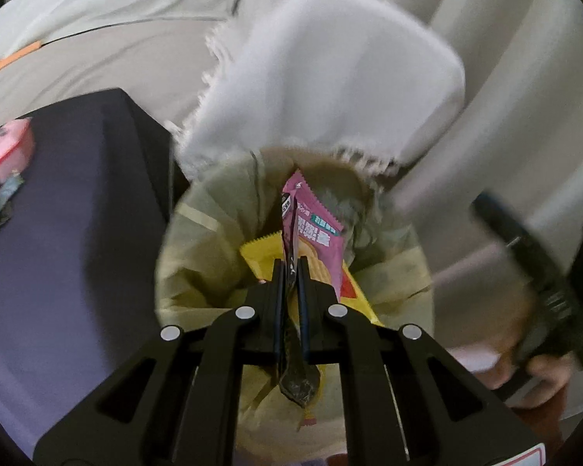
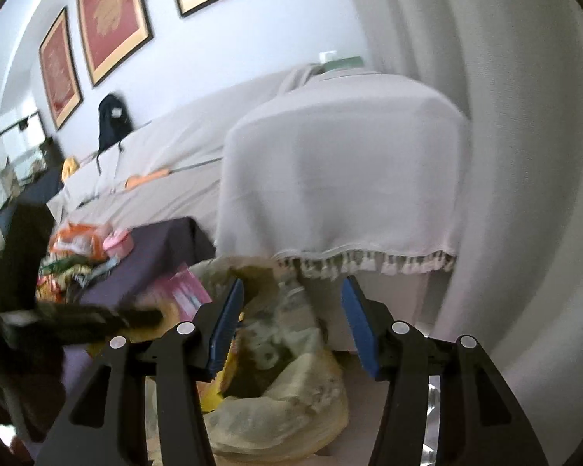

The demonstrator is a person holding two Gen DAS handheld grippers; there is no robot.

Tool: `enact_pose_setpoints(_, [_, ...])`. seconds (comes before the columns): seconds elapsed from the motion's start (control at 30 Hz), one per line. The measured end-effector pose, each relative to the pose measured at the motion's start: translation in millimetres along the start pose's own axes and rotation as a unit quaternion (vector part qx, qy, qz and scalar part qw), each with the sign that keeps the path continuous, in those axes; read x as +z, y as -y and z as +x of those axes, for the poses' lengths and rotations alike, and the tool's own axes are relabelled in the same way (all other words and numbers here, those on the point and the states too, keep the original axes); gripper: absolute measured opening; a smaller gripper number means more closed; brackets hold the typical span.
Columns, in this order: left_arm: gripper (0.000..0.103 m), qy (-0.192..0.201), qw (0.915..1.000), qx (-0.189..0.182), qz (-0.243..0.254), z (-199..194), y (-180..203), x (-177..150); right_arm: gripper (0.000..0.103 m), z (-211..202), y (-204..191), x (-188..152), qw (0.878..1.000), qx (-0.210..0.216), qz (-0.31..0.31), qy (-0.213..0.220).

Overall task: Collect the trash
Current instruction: 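Move both open tools back over the snack pile on the table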

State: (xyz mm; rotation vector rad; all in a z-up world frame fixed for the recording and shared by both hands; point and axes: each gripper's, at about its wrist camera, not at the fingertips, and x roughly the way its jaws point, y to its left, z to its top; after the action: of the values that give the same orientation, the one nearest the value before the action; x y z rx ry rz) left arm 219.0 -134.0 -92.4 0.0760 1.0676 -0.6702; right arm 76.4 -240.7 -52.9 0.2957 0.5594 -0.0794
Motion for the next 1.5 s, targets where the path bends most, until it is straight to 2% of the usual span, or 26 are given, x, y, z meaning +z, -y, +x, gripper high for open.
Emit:
enact_pose_setpoints(0.17, [0.005,-0.05,0.9975,0.026,0.043,44,18,0,0.05,0,14,1,1.0,-0.008,0.017,0.006])
enact_pose_setpoints(0.3, [0.005,-0.061,0.9967,0.034,0.042,64,18,1,0.05,3,20,-2,1.0,-0.01,0.023,0.001])
enact_pose_setpoints(0.4, [0.013,-0.049,0.9974,0.023,0.048,64,18,-1,0.05,8,22,-4,1.0,-0.015,0.022,-0.006])
enact_pose_setpoints(0.43, [0.022,-0.046,0.9976,0.018,0.049,62,17,-2,0.05,9,23,-5,1.0,-0.016,0.023,-0.007])
enact_pose_setpoints(0.57, [0.039,-0.031,0.9993,-0.015,0.016,43,5,-4,0.05,9,24,-6,0.999,-0.014,0.029,-0.007])
enact_pose_setpoints(0.7, [0.044,0.003,0.9988,-0.044,-0.02,3,-10,-4,0.05,8,18,-5,1.0,-0.01,0.024,-0.003])
enact_pose_setpoints(0.87, [0.05,0.075,0.9966,-0.004,-0.033,-57,-40,-10,0.05,9,5,-3,1.0,0.002,0.016,-0.003])
enact_pose_setpoints(1.03, [0.052,0.135,0.986,0.074,-0.064,-113,-87,-33,0.051,11,-18,1,1.0,0.022,0.001,-0.006])
enact_pose_setpoints(1.17, [0.053,0.174,0.9691,0.138,-0.108,-149,-133,-55,0.052,15,-44,6,0.999,0.043,-0.018,-0.007])
enact_pose_setpoints(1.27, [0.054,0.197,0.956,0.169,-0.138,-175,-166,-70,0.059,18,-67,10,0.998,0.062,-0.032,-0.008])
enact_pose_setpoints(1.37, [0.055,0.21,0.9451,0.179,-0.175,-195,-199,-88,0.059,23,-98,13,0.995,0.084,-0.055,-0.016])
enact_pose_setpoints(1.5, [0.055,0.217,0.9372,0.177,-0.209,-210,-232,-112,0.059,30,-141,12,0.989,0.112,-0.092,-0.025])
